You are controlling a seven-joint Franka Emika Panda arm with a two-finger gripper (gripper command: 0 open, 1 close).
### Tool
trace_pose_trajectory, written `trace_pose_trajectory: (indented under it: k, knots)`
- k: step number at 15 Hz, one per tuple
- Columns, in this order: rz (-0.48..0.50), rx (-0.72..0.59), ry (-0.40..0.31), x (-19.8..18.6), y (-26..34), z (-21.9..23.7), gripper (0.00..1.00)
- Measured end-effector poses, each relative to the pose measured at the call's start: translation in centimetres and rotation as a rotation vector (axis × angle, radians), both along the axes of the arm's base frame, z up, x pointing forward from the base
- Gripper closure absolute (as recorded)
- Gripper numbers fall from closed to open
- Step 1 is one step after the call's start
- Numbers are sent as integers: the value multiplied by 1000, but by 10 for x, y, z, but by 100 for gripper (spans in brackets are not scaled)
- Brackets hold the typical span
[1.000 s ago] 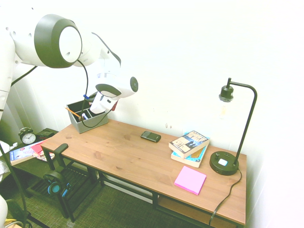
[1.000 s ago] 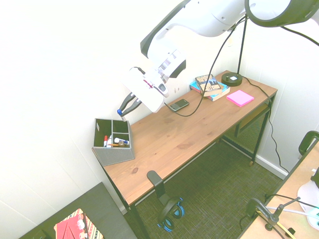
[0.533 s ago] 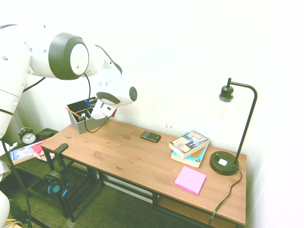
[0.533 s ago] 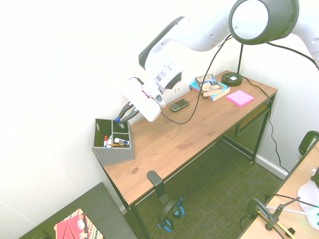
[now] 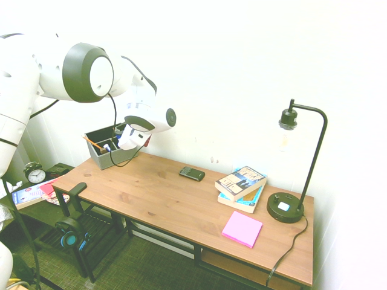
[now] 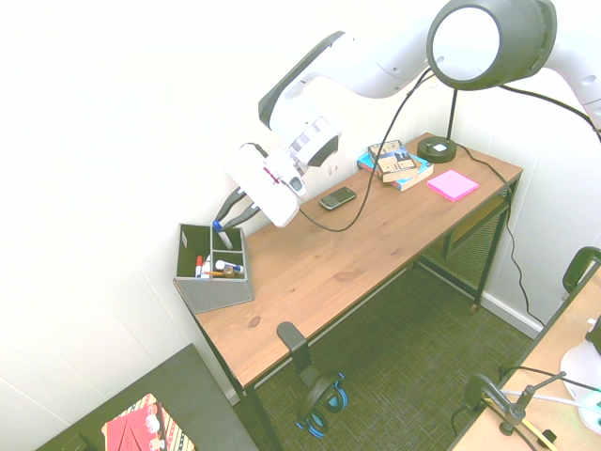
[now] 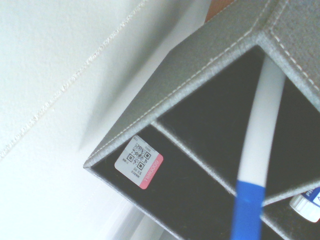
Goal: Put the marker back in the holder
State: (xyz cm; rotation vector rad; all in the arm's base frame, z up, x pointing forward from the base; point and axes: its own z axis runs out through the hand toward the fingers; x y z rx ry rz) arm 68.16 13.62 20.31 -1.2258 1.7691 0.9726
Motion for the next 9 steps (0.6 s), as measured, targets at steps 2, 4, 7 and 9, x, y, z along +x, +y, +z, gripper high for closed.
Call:
trace_pose_trajectory:
  k: [2,4,7,9]
  knots:
    - [13,3,-10,2,0,5,0]
    - [97,-45,-54,-2,18,28,0]
    - [259,-165,-123,-40,40,87,0]
    - [368,-242,-160,-64,-6,119,0]
